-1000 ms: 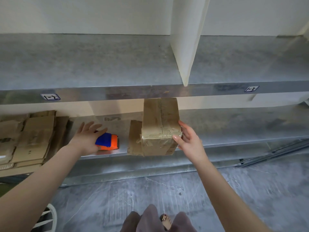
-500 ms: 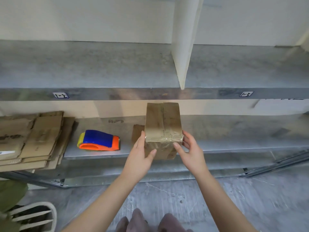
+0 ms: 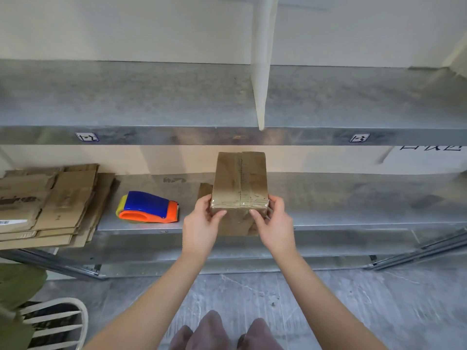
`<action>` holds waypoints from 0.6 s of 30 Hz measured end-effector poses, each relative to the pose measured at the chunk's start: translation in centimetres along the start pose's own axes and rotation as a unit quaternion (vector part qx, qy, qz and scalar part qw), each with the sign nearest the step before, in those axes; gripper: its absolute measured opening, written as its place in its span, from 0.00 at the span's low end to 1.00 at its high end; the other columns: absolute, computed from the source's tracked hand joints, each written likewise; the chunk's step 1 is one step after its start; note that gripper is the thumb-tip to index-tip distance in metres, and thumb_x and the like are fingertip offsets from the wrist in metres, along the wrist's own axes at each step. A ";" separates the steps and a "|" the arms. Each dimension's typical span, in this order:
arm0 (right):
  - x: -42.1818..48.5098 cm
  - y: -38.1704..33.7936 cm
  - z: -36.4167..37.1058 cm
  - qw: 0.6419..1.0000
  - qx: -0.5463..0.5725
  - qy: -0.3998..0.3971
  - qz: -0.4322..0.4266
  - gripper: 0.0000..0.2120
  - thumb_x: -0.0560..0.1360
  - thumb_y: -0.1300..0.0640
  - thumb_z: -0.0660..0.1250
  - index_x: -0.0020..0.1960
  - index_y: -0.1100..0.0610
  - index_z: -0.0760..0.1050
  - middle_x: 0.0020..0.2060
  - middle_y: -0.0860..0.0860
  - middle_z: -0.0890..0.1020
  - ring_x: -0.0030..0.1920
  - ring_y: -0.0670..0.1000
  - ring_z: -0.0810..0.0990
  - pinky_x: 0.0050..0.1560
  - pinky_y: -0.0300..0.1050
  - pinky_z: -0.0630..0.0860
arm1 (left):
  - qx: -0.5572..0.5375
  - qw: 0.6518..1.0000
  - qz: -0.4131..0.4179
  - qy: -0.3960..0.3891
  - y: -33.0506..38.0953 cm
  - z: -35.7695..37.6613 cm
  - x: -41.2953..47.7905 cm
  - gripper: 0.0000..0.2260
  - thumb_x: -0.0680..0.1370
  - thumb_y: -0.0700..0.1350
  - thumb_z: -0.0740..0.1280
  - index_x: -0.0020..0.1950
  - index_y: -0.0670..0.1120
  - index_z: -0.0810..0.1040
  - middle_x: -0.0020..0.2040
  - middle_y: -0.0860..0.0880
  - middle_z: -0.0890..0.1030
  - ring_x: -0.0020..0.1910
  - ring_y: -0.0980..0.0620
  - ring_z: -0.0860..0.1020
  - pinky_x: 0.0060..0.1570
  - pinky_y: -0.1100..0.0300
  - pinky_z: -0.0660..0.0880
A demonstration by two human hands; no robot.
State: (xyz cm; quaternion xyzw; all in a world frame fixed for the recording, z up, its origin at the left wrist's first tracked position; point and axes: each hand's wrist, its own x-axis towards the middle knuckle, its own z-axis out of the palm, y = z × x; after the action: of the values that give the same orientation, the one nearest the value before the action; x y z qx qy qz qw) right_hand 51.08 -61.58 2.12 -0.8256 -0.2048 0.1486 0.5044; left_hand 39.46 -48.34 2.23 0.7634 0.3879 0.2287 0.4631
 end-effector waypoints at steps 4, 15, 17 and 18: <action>0.0 0.5 -0.3 0.999 0.013 -0.029 0.005 0.29 0.73 0.56 0.74 0.70 0.53 0.65 0.56 0.41 0.76 0.59 0.44 0.79 0.59 0.39 0.76 | 0.020 1.000 0.019 0.004 0.2 0.2 0.0 0.22 0.74 0.46 0.73 0.66 0.51 0.71 0.51 0.58 0.81 0.49 0.59 0.80 0.56 0.57 0.77; 3.3 -1.3 -5.7 0.982 -0.113 -0.146 -0.050 0.28 0.70 0.59 0.77 0.61 0.34 0.72 0.56 0.47 0.81 0.43 0.44 0.84 0.51 0.32 0.76 | 0.173 0.954 0.156 -0.190 1.4 -3.8 4.6 0.27 0.70 0.40 0.76 0.66 0.58 0.75 0.50 0.55 0.74 0.43 0.60 0.75 0.56 0.60 0.74; 3.0 -1.1 -5.5 0.988 -0.074 -0.130 -0.034 0.27 0.70 0.59 0.76 0.59 0.33 0.74 0.56 0.43 0.81 0.44 0.42 0.84 0.50 0.31 0.77 | 0.147 0.964 0.149 -0.166 0.9 -3.3 4.2 0.26 0.70 0.42 0.76 0.65 0.58 0.76 0.50 0.58 0.73 0.47 0.61 0.74 0.54 0.70 0.71; 2.8 -0.9 -5.5 0.989 -0.052 -0.137 -0.026 0.27 0.70 0.59 0.76 0.60 0.34 0.74 0.56 0.42 0.80 0.48 0.42 0.83 0.52 0.34 0.78 | 0.122 0.970 0.135 -0.164 0.6 -3.2 3.9 0.25 0.70 0.42 0.76 0.65 0.59 0.76 0.53 0.58 0.73 0.53 0.61 0.73 0.53 0.76 0.68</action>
State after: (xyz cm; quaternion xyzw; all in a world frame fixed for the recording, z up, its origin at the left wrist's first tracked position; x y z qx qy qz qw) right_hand 55.89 -64.09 5.23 -0.8167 -0.3006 0.2368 0.4319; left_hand 39.77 -43.67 4.17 0.8865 0.2254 0.1112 0.3886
